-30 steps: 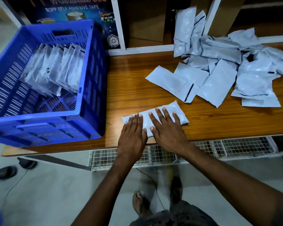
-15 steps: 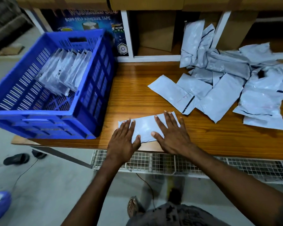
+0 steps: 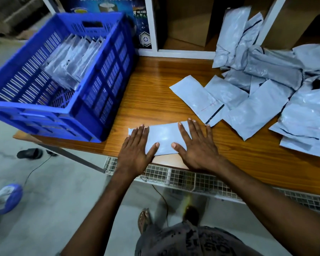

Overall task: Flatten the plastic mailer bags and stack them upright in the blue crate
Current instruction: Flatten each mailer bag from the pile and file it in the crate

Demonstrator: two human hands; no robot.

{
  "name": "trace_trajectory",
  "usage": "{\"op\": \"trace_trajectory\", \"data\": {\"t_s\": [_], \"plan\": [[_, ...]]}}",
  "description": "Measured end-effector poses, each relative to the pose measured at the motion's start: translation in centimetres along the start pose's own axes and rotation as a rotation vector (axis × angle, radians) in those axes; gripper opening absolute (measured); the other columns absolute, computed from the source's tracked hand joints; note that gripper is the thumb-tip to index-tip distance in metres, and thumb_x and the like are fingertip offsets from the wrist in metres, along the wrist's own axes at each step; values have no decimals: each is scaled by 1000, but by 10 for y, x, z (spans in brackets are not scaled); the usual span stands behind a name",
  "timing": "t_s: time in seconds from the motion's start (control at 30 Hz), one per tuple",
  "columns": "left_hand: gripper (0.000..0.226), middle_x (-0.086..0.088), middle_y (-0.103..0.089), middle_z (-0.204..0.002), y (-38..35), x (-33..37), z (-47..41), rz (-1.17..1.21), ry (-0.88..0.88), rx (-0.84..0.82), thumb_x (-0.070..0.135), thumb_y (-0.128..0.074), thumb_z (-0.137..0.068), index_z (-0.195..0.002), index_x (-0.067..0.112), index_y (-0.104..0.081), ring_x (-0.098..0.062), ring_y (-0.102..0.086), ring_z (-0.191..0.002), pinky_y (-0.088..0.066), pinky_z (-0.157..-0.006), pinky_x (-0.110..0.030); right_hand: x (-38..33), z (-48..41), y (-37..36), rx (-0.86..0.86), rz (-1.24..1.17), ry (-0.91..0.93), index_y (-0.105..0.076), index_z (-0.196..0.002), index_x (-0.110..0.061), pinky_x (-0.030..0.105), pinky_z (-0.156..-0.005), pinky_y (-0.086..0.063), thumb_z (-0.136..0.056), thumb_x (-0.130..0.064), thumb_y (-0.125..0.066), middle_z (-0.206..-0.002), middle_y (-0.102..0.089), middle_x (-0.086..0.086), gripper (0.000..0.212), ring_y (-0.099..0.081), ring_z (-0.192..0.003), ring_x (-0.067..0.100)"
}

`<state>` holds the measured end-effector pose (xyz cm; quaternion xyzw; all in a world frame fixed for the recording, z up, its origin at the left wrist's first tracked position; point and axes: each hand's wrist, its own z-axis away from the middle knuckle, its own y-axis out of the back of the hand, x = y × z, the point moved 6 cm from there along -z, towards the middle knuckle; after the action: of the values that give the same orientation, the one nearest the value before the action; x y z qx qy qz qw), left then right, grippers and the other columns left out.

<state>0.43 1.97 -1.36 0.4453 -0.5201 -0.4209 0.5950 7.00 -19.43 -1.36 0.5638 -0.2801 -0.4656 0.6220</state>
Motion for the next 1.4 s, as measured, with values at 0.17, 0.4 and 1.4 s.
{"op": "trace_trajectory", "data": {"t_s": [0.17, 0.4, 1.4], "plan": [[93, 6, 6, -172, 0, -3, 1, -19, 48, -4, 83, -11, -90, -165, 29, -2, -13, 7, -158, -1, -126, -35, 1, -3, 0, -66, 29, -9, 22, -156, -38, 58, -117, 21, -91, -81, 4, -164, 32, 3, 81, 32, -150, 18], [98, -1, 3, -173, 6, -14, 25, -70, -218, 50, 85, -24, -93, -166, 21, -6, -19, 6, -159, -3, -127, -41, -32, 16, 13, 54, 31, 205, 11, -161, -31, 57, -123, 6, -99, -73, -13, -166, 27, 6, 79, 25, -153, 21], [58, -12, -29, -167, 36, 6, 4, 142, -326, 137, 35, -29, -109, -161, 8, -29, -30, -25, -154, -25, -122, -42, -92, 9, 24, 168, -53, -22, -32, -158, -18, 47, -124, -15, -108, -35, -37, -167, -22, 5, 53, -16, -155, 23]]}}
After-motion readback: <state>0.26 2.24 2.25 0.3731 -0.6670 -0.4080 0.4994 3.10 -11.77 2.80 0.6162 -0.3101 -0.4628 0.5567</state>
